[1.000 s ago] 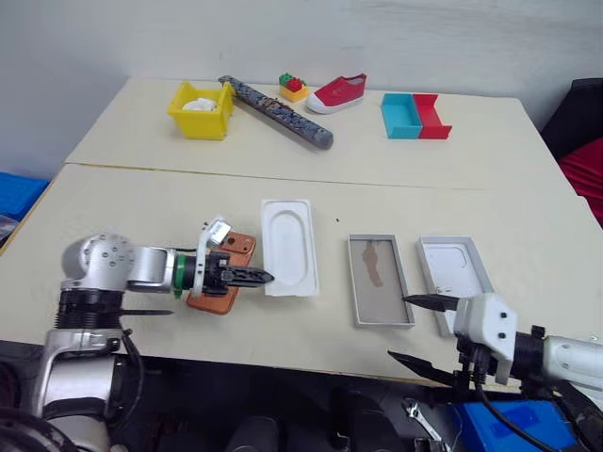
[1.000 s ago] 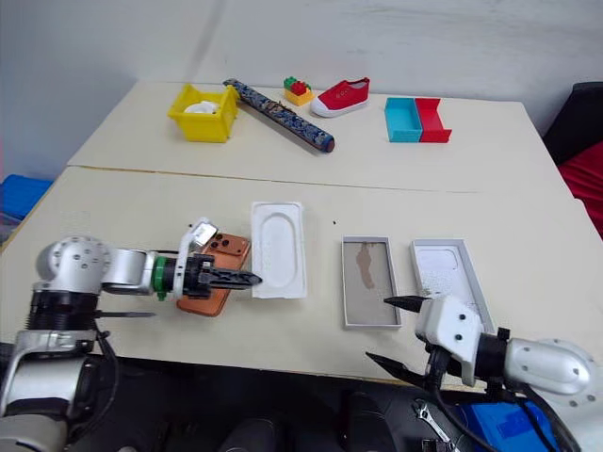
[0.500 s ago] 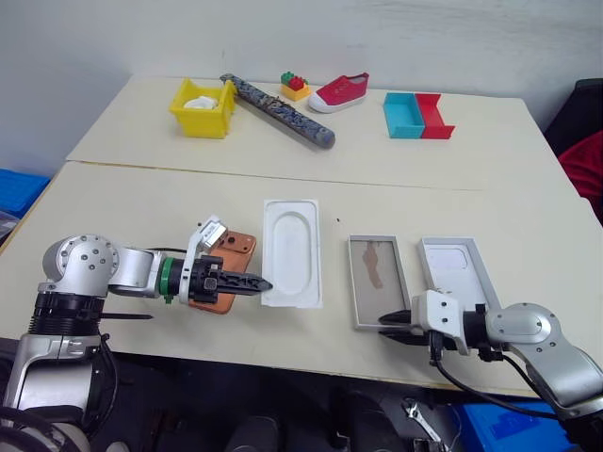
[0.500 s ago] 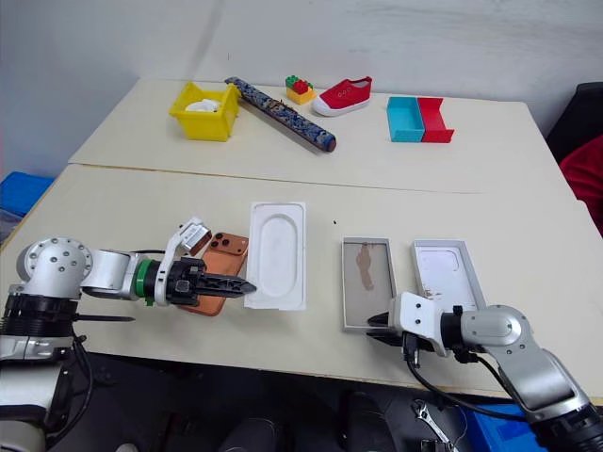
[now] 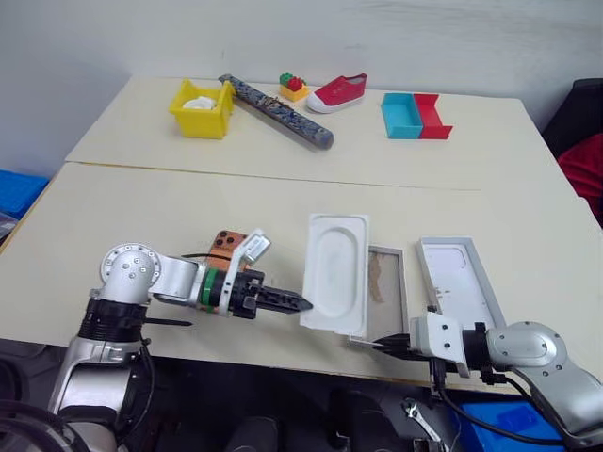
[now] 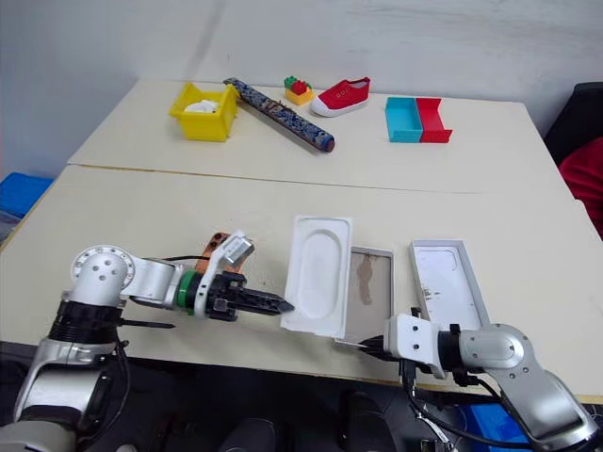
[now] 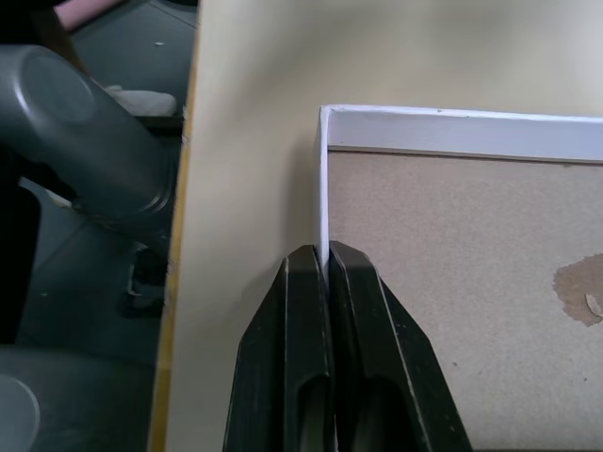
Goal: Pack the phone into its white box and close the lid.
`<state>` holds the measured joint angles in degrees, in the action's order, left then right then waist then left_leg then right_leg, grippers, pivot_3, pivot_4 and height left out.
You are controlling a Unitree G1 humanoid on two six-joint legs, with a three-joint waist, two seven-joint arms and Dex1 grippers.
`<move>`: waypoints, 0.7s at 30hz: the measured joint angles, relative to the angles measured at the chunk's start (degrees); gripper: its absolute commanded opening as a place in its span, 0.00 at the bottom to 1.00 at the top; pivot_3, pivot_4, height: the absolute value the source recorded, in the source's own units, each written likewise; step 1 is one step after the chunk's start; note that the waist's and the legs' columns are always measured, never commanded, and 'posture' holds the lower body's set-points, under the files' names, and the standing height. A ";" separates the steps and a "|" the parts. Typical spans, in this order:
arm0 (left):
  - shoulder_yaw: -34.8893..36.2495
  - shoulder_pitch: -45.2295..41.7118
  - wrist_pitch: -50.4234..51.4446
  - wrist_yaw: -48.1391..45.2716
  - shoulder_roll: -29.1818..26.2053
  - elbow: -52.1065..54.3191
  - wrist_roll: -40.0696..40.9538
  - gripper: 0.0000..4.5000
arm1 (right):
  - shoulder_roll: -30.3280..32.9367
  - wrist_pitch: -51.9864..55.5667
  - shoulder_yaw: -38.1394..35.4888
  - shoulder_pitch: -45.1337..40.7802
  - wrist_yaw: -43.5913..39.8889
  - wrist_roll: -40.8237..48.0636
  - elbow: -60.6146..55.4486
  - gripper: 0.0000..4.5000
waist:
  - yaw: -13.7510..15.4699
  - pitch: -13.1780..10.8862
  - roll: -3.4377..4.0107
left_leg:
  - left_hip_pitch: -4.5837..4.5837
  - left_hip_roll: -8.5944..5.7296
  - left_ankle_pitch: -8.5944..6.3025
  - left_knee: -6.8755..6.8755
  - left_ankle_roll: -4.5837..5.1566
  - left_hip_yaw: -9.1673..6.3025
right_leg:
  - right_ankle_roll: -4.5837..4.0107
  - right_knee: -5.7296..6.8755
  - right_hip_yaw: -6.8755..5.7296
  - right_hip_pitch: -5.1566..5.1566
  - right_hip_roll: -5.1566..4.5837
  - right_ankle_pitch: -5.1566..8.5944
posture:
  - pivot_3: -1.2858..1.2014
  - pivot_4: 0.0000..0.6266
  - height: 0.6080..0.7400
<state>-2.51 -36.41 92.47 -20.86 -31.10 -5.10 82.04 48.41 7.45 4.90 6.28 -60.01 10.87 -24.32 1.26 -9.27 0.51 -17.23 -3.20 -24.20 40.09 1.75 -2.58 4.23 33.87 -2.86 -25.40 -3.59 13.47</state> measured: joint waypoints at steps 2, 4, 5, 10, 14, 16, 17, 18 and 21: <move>-0.54 -0.35 0.01 1.81 1.80 -0.33 -0.02 0.00 | -0.84 -0.77 0.77 0.06 1.16 -1.23 0.70 0.00 | -0.04 0.00 0.00 | 0.04 0.00 0.01 0.00 -0.03 0.00 | -0.02 0.01 0.01 0.00 0.00 0.01 | 0.52 0.24 1.00; -0.90 -0.88 0.01 3.10 3.10 -0.49 -0.02 0.00 | -0.90 -2.34 1.08 0.35 1.77 -2.43 1.12 0.10 | -0.08 0.01 -0.01 | 0.06 0.00 0.02 0.00 -0.04 0.00 | -0.02 0.03 0.03 0.00 0.02 0.01 | 0.52 0.24 1.00; -0.92 -1.13 0.01 3.57 3.73 -0.53 -0.01 0.00 | -0.90 -2.39 1.07 0.92 2.07 -2.82 1.31 0.15 | -0.01 0.01 -0.01 | 0.06 0.00 0.02 0.00 -0.04 0.00 | -0.02 0.03 0.03 0.00 0.02 0.01 | 0.52 0.24 1.00; -1.87 -1.43 0.00 5.61 5.16 -2.61 0.32 0.00 | -0.56 2.00 -3.94 7.77 3.66 0.41 -5.10 0.51 | 0.18 0.00 0.01 | 0.03 0.00 0.01 -0.01 -0.08 -0.06 | -0.05 0.02 0.00 -0.01 0.02 0.03 | 0.52 0.24 1.00; -3.34 -2.26 0.02 6.25 5.84 -3.53 1.04 0.00 | 0.03 6.37 -11.33 12.73 4.13 5.71 -12.46 0.79 | 0.24 0.01 0.01 | 0.04 -0.01 -0.01 0.02 -0.13 -0.05 | -0.04 0.01 0.03 0.02 0.00 0.02 | 0.52 0.24 1.00; -3.73 -3.15 -0.02 6.73 7.17 -5.00 0.64 0.00 | -0.34 11.32 -21.93 19.49 3.90 14.13 -18.30 0.94 | 0.57 0.00 0.02 | 0.02 0.00 -0.01 -0.02 -0.13 -0.14 | -0.04 0.00 -0.04 0.02 0.02 0.03 | 0.52 0.24 1.00; -4.21 -3.69 -0.03 7.06 8.53 -5.42 -0.23 0.00 | -1.33 13.91 -28.47 23.35 3.83 18.99 -20.75 1.00 | 0.80 0.00 0.02 | -0.01 0.00 -0.02 -0.02 -0.14 -0.16 | -0.04 0.01 -0.04 0.03 0.01 0.03 | 0.52 0.24 1.00; -4.58 -3.83 0.01 7.14 9.31 -5.78 -0.63 0.00 | -1.67 15.24 -32.04 24.95 3.89 21.54 -21.80 1.00 | 0.86 0.01 0.01 | 0.03 0.01 -0.02 -0.04 -0.15 -0.15 | -0.03 -0.04 -0.04 0.09 0.03 0.02 | 0.52 0.24 1.00; -5.57 -5.05 0.03 8.16 13.02 -8.53 -4.40 0.00 | -2.96 20.29 -43.78 29.39 5.56 30.73 -24.96 1.00 | 0.73 -0.03 -0.10 | 0.05 0.00 -0.04 -0.03 -0.16 -0.14 | 0.00 -0.12 0.03 0.14 0.04 0.01 | 0.52 0.24 1.00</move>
<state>-8.09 -41.46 92.50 -12.70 -18.08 -13.63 77.64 45.45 27.74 -38.88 35.67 -54.45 41.59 -49.28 2.00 -9.30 0.41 -17.17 -3.20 -24.24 40.06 1.58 -2.72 4.23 33.75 -2.83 -25.26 -3.55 13.48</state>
